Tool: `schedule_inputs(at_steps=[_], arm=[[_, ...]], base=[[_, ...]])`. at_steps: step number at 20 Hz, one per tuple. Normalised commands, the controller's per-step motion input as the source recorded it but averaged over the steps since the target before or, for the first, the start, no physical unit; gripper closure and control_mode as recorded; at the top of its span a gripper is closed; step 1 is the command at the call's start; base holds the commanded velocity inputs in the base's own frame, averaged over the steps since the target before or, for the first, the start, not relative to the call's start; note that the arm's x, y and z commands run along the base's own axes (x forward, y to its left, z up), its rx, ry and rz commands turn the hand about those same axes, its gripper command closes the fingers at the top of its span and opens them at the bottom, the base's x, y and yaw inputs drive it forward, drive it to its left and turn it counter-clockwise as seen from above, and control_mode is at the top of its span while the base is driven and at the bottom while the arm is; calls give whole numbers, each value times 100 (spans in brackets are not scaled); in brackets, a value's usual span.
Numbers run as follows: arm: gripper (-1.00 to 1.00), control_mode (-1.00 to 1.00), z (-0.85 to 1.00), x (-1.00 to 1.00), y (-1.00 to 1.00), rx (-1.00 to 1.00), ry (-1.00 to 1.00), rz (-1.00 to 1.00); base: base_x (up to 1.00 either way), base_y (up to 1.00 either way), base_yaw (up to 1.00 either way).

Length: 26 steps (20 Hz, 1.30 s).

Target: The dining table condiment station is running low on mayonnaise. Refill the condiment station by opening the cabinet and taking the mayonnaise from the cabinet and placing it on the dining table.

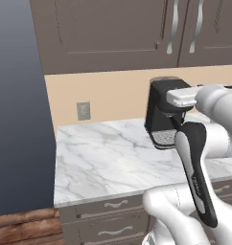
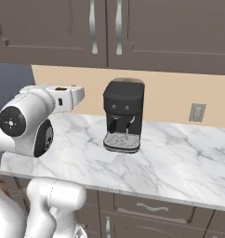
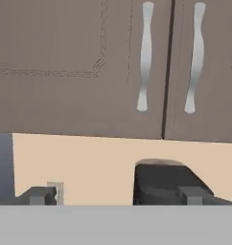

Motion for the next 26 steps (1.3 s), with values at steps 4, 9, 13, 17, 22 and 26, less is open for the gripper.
schedule_inputs(at_steps=[4, 9, 13, 17, 22, 26], arm=[[-100, -100, 59, 0, -19, 0, -29, 0], [-100, -100, 72, 11, -7, 0, -13, 0], [-100, -100, 76, 25, 0, 0, -6, 0], [-100, -100, 61, 35, -1, 0, -2, 0], [-100, -100, 13, 45, -4, 0, -1, 0], [-100, -100, 0, 49, -28, 0, 3, 1]], base=[[0, 0, 0], [0, 0, 0], [0, 0, 0], [0, 0, 0], [0, 0, 0], [0, 0, 0]])
